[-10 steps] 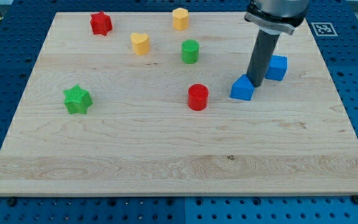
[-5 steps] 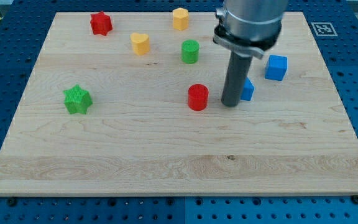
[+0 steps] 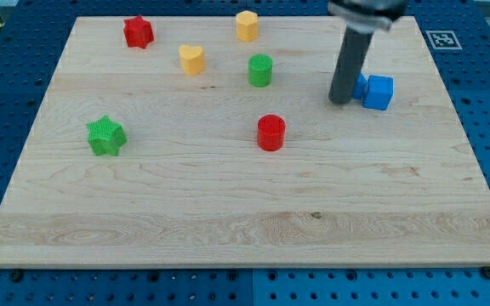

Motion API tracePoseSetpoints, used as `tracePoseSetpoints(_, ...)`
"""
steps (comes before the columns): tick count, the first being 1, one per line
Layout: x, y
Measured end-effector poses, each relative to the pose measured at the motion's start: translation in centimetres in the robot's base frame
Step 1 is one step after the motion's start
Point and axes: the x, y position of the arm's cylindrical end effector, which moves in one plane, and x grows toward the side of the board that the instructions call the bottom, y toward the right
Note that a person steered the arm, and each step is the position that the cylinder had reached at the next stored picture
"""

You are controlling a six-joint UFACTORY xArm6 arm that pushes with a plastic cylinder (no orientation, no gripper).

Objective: Push the blue triangle to the top right corner of the board

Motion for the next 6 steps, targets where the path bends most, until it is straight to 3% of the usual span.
tracePoseSetpoints(1,-3.2,0.1)
tracePoseSetpoints(3,0.9,0.1)
tracePoseSetpoints(5,-8.9,6.1)
tracePoseSetpoints(6,-9.0,6.3)
